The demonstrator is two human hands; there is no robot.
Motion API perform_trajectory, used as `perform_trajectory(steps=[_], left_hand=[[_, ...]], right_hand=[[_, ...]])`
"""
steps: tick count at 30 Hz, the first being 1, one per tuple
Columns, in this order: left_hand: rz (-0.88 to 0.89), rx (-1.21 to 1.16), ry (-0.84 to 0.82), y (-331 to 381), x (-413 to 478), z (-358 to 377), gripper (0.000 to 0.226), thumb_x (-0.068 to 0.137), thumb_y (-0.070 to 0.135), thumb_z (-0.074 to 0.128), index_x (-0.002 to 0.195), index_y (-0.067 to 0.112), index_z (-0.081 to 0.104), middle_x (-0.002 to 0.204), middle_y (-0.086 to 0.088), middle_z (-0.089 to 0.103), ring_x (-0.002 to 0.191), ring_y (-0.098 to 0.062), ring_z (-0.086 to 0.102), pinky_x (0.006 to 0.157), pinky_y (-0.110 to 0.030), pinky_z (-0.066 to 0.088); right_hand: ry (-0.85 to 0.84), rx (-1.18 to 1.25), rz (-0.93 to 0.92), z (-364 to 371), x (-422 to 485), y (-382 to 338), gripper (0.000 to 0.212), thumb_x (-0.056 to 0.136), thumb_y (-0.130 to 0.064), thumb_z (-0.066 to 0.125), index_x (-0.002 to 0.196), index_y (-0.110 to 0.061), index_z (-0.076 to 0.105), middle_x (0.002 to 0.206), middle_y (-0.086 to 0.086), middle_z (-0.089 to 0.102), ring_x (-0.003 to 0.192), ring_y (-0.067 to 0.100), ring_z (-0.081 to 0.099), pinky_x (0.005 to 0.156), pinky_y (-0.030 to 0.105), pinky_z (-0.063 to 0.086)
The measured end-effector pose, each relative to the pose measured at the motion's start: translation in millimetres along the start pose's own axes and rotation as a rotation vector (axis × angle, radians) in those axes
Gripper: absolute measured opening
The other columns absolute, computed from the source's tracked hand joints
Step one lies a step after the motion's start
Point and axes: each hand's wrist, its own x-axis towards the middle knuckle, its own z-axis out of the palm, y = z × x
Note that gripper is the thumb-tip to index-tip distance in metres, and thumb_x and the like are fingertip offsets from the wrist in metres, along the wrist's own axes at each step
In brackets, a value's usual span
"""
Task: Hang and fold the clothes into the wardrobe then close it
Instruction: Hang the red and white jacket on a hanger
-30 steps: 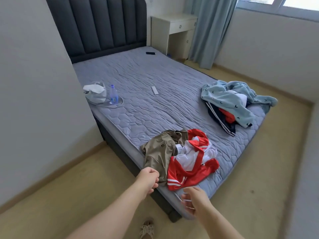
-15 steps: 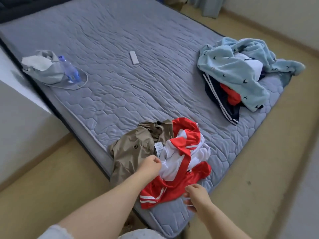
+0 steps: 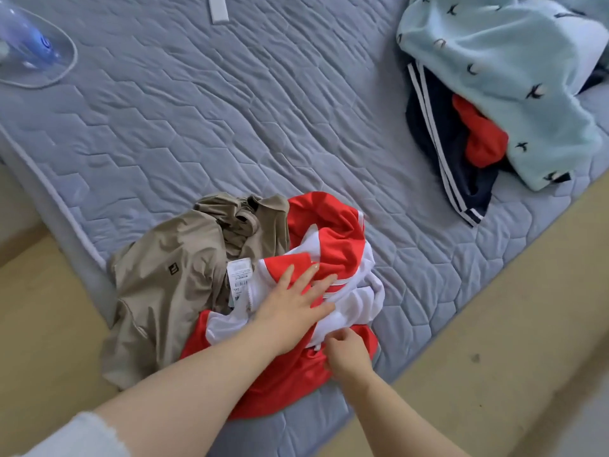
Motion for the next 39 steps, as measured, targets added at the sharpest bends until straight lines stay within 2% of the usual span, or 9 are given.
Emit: perform_trajectory(steps=[2, 4, 7, 10, 14, 24, 26, 34, 39], left_hand=[[0.026, 0.155, 0.057, -3.2, 11.8, 4.9, 0.033, 0.09, 0.025, 0.046, 0.119, 0.031, 0.06, 0.149, 0.004, 0.034, 0.14, -0.027, 0.027, 0.111, -0.057, 0.014], [-0.054, 0.175, 0.015, -4.3, 7.3, -4.0, 0.021, 0.079, 0.024, 0.057, 0.096, 0.03, 0.068, 0.107, 0.009, 0.067, 0.109, -0.017, 0.06, 0.107, -0.048, 0.033], [-0.336, -0.232, -0.107, -11.0, 1.9, 3.7, 0.028, 0.086, 0.018, 0.044, 0.114, 0.021, 0.049, 0.107, -0.003, 0.064, 0.102, -0.029, 0.057, 0.088, -0.036, 0.038], [-0.585, -0.751, 0.034, -14.3, -2.5, -8.9, 0.012, 0.086, 0.018, 0.045, 0.097, 0.024, 0.046, 0.097, -0.004, 0.063, 0.09, -0.027, 0.055, 0.068, -0.03, 0.035], [-0.541, -1.184, 0.075, -15.0, -7.8, -42.5, 0.025, 0.084, 0.005, 0.045, 0.082, 0.027, 0.057, 0.077, 0.003, 0.061, 0.074, -0.014, 0.052, 0.061, -0.025, 0.038], [-0.918, -2.02, 0.408, -36.0, -60.2, -148.1, 0.015, 0.092, 0.018, 0.049, 0.094, 0.015, 0.063, 0.077, -0.008, 0.065, 0.068, -0.023, 0.06, 0.062, -0.03, 0.049], [-0.919, -2.093, 0.487, -42.6, -81.9, -183.5, 0.014, 0.092, 0.02, 0.05, 0.093, 0.014, 0.063, 0.077, -0.009, 0.065, 0.067, -0.024, 0.061, 0.063, -0.032, 0.05], [-0.712, -2.291, 0.867, -65.3, -223.7, -311.4, 0.021, 0.089, 0.03, 0.054, 0.08, 0.014, 0.065, 0.075, -0.008, 0.068, 0.063, -0.02, 0.064, 0.064, -0.028, 0.052], [-0.478, -2.437, 1.047, -74.5, -350.4, -351.4, 0.026, 0.09, 0.03, 0.051, 0.096, 0.009, 0.065, 0.092, -0.013, 0.068, 0.08, -0.025, 0.067, 0.071, -0.034, 0.053]], right_hand=[[-0.011, 0.015, 0.01, 1.1, 5.2, 5.8, 0.024, 0.082, 0.004, 0.039, 0.078, -0.014, 0.053, 0.073, -0.001, 0.054, 0.069, 0.018, 0.05, 0.058, 0.023, 0.037], [-0.029, 0.041, -0.024, 1.4, 5.0, 10.0, 0.024, 0.082, 0.004, 0.041, 0.09, -0.014, 0.056, 0.08, -0.003, 0.057, 0.076, 0.015, 0.053, 0.061, 0.021, 0.039], [-0.174, 0.182, -0.088, 3.2, -5.2, 6.5, 0.032, 0.082, -0.003, 0.057, 0.109, -0.02, 0.051, 0.098, -0.001, 0.058, 0.078, 0.009, 0.056, 0.062, 0.016, 0.043], [-0.28, 0.254, -0.17, 13.1, -16.5, -2.5, 0.043, 0.08, -0.017, 0.07, 0.116, -0.024, 0.05, 0.107, -0.006, 0.058, 0.086, 0.003, 0.06, 0.07, 0.015, 0.049], [-0.138, 0.156, -0.229, 20.2, -28.2, -12.8, 0.015, 0.083, -0.018, 0.06, 0.098, -0.021, 0.062, 0.093, 0.002, 0.068, 0.089, 0.017, 0.063, 0.084, 0.033, 0.051], [0.231, 0.32, -0.322, -14.7, -88.9, -83.7, 0.027, 0.088, 0.0, 0.038, 0.071, -0.013, 0.054, 0.067, -0.004, 0.05, 0.062, 0.011, 0.045, 0.06, 0.02, 0.041], [0.26, 0.345, -0.401, -25.0, -118.9, -120.0, 0.026, 0.091, -0.006, 0.039, 0.073, -0.013, 0.057, 0.068, -0.002, 0.053, 0.059, 0.009, 0.044, 0.053, 0.009, 0.039], [0.125, 0.271, -0.858, -28.1, -267.5, -234.5, 0.031, 0.091, -0.002, 0.037, 0.076, -0.021, 0.056, 0.069, 0.001, 0.053, 0.062, 0.017, 0.045, 0.058, 0.029, 0.038], [-0.064, 0.202, -1.114, 24.7, -367.9, -275.9, 0.031, 0.089, -0.001, 0.039, 0.076, -0.022, 0.057, 0.068, -0.002, 0.056, 0.064, 0.015, 0.047, 0.062, 0.029, 0.039]])
